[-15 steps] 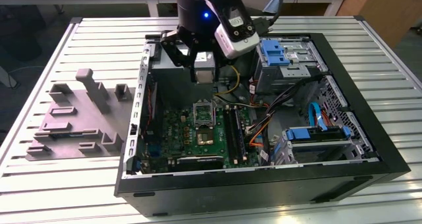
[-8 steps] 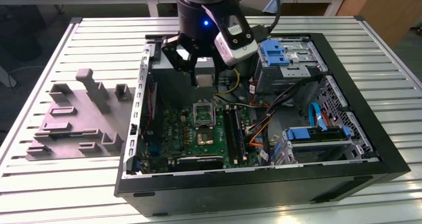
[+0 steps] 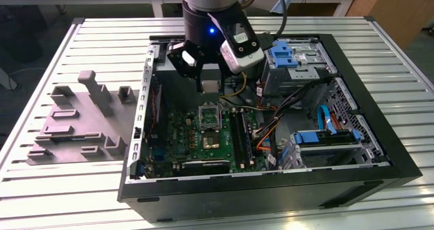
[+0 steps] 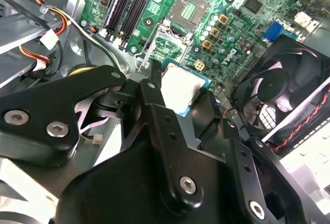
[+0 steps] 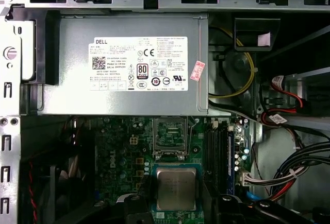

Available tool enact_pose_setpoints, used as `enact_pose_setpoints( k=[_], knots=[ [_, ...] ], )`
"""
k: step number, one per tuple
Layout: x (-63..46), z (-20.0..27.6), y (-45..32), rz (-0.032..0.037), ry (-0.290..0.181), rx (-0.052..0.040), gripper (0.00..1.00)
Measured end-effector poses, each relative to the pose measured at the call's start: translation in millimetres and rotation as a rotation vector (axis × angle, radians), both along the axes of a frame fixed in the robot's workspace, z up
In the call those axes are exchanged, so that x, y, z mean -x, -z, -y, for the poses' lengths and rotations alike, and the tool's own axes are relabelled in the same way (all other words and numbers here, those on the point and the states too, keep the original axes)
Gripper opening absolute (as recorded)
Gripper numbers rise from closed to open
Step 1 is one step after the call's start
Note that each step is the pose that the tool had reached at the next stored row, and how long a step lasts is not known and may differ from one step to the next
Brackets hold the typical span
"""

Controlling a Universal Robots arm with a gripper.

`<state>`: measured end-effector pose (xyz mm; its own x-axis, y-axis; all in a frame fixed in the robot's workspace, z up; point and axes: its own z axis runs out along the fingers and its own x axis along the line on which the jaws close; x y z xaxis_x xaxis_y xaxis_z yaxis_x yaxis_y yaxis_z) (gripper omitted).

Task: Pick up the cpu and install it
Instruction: 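Place the cpu into insertion slot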

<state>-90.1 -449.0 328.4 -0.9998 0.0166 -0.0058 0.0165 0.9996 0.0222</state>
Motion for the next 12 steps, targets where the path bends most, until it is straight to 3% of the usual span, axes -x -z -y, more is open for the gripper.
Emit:
enact_pose_setpoints(
  k=[12],
  knots=[
    [0.0, 0.0, 3.2, 0.0001, 0.0, -0.0002, 0.47]
  ],
)
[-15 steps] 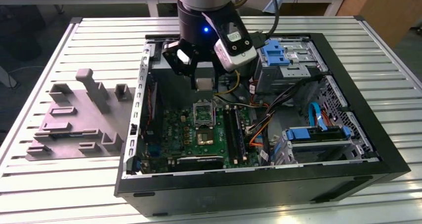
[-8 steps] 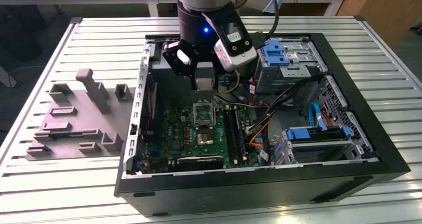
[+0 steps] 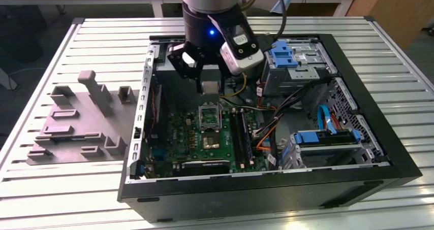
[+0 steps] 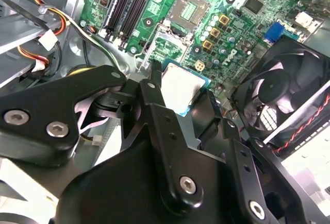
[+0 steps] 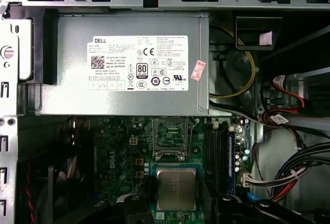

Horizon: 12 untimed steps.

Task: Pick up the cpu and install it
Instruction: 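Place the cpu into insertion slot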

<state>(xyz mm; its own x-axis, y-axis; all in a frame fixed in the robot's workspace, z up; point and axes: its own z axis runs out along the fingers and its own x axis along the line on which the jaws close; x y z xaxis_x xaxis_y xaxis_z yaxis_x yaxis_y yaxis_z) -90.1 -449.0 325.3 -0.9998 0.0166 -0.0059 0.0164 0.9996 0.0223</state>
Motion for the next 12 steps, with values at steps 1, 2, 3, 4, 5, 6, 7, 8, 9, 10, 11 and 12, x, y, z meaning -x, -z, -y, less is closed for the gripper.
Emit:
enact_pose_setpoints(
  k=[1, 2, 3, 4, 5, 6, 7, 8, 9, 10, 11, 12],
  knots=[
    [0.0, 0.0, 1.2, 0.0001, 0.0, -0.0001, 0.47],
    [0.0, 0.0, 2.8, 0.0001, 0.0, -0.0001, 0.47],
    [0.0, 0.0, 4.5, 0.0001, 0.0, -0.0001, 0.47],
    [0.0, 0.0, 6.2, 0.0001, 0.0, -0.0001, 0.47],
    [0.0, 0.0, 7.9, 0.0001, 0.0, -0.0001, 0.47],
    [0.0, 0.0, 9.2, 0.0001, 0.0, -0.0001, 0.47],
    [0.0, 0.0, 10.5, 0.0001, 0.0, -0.0001, 0.47],
    [0.0, 0.0, 11.4, 0.0001, 0.0, 0.0, 0.47],
    [0.0, 0.0, 11.6, 0.0, 0.0, 0.0001, 0.47],
    [0.0, 0.0, 11.6, 0.0, 0.0, 0.0001, 0.47],
    [0.0, 0.1, 11.6, 0.0, 0.0, 0.0002, 0.47],
    [0.0, 0.0, 12.0, 0.0001, 0.0, 0.0, 0.47]
  ],
)
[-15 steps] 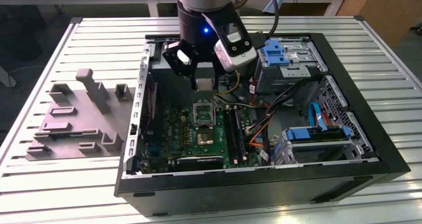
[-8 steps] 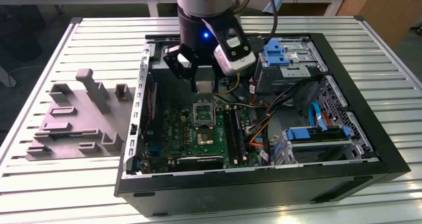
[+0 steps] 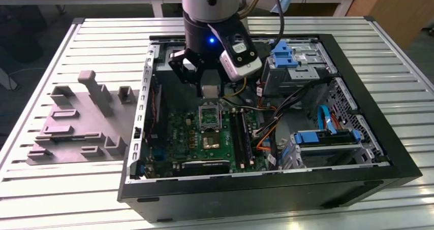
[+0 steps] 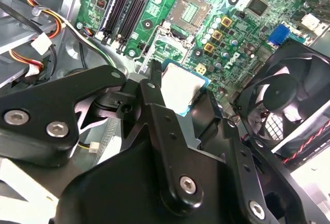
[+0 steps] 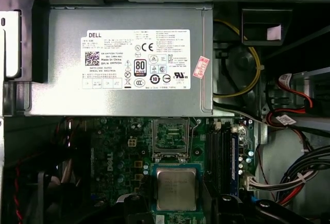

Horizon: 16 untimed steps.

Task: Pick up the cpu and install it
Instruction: 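Place the cpu into insertion slot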

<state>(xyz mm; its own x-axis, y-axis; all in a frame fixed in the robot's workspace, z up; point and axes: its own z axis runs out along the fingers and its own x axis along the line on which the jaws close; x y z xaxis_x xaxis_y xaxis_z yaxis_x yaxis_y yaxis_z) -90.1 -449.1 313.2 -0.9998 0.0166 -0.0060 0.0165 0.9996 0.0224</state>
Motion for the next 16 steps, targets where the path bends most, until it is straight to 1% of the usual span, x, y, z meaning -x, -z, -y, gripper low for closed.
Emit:
enact_pose_setpoints(
  k=[7, 13, 16],
  knots=[
    [0.0, 0.0, 0.5, 0.0, 0.0, 0.0, 0.47],
    [-0.1, 0.8, 5.0, 0.0, 0.0, -0.0001, 0.47],
    [0.0, 1.7, 9.0, 0.0, 0.0, 0.0, 0.47]
  ],
)
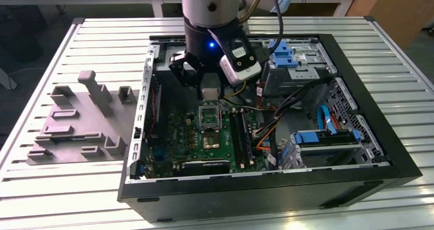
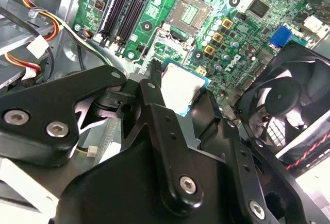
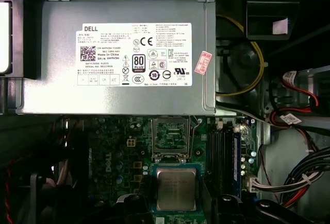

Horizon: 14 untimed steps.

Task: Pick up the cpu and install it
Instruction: 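Place the cpu into insertion slot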

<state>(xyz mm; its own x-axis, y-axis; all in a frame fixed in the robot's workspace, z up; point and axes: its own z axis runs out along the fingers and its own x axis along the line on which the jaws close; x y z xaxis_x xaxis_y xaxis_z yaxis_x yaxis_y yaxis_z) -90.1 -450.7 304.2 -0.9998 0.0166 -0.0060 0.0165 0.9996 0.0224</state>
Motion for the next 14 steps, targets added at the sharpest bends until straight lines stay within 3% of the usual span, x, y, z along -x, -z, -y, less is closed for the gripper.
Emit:
enact_pose_setpoints(
  k=[1, 3, 6, 11, 14],
  knots=[
    [0.0, 0.4, 6.6, 0.0001, 0.0, -0.0001, 0.47],
    [0.0, 0.4, 10.2, 0.0, 0.0, 0.0, 0.47],
    [-0.1, 2.7, 13.6, -0.0001, 0.0, 0.0002, 0.47],
    [-0.3, 11.2, 17.4, 0.0, 0.0, 0.0, 0.47],
    [-1.4, 12.1, 22.4, 0.0, -0.001, 0.0, 0.47]
  ],
)
